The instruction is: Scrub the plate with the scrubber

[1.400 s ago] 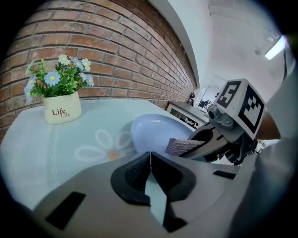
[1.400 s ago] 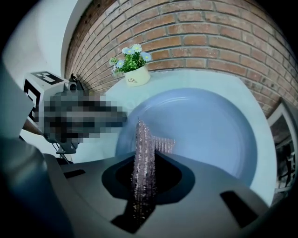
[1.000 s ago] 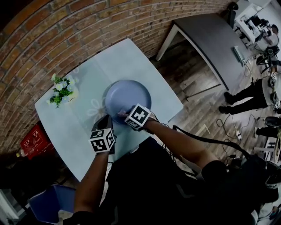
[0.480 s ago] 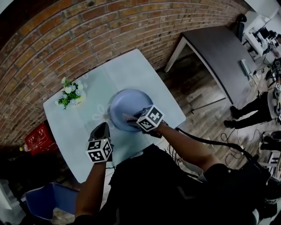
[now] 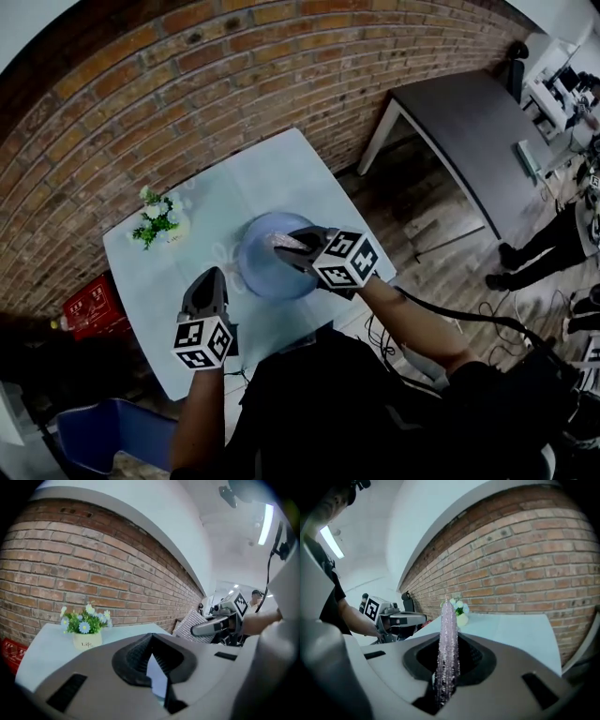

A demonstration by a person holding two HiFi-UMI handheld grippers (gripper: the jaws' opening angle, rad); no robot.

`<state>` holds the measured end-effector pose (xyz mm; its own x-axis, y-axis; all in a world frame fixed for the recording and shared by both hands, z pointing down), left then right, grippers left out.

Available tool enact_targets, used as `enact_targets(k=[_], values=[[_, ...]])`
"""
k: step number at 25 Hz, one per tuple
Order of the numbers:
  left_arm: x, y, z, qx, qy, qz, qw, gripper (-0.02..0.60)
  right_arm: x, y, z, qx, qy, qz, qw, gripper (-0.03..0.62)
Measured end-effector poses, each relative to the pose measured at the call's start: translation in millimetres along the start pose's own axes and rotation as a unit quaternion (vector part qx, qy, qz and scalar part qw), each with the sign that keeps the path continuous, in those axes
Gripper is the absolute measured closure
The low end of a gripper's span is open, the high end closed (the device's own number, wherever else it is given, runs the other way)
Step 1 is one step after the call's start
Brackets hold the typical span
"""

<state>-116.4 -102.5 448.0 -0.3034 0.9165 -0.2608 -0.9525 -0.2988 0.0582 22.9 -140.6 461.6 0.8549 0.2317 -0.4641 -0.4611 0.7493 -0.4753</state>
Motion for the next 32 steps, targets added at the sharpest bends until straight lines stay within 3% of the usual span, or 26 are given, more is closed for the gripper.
enact_targets(k=[6, 11, 15, 19, 21, 24, 32], values=[[20, -2, -57, -0.034, -0.057, -0.018, 0.9976, 0.569, 40, 15, -50, 0.033, -0.092, 0.008, 0.995, 0.530], [28, -9, -81, -0.080, -0.075, -0.031, 0.9935, 0.571, 64, 22, -73, 0.063, -0.135, 0.032, 0.988, 0.530], [31, -5, -89, -0.052, -0.074, -0.052, 0.9946, 0.571, 80, 22, -84, 0.069, -0.164, 0.064, 0.982, 0.530], [37, -11, -99, -0.082, -0.077, -0.054, 0.9921, 0.571, 88, 22, -89, 0.072, -0.184, 0.089, 0.976, 0.530], [40, -13, -103, -0.093, -0.082, -0.057, 0.9907, 0.571, 89, 20, -88, 0.060, -0.191, 0.091, 0.975, 0.530], [41, -12, -105, -0.074, -0.088, -0.056, 0.9918, 0.571, 90, 20, -87, 0.049, -0.195, 0.091, 0.975, 0.530], [40, -3, -104, -0.061, -0.089, -0.056, 0.9926, 0.571, 91, 25, -91, 0.063, -0.209, 0.092, 0.972, 0.530]])
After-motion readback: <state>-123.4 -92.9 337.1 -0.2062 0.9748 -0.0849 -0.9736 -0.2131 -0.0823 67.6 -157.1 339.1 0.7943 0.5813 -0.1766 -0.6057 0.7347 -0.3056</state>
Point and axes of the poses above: the fingertips, and each gripper's own axes: x backward along the fingers, y to its left, z out of its underside, the point moved 1 cm from there along x, backward along the fingers, and after that the axes turned 13 degrees about -x, right-handed, at the moved point
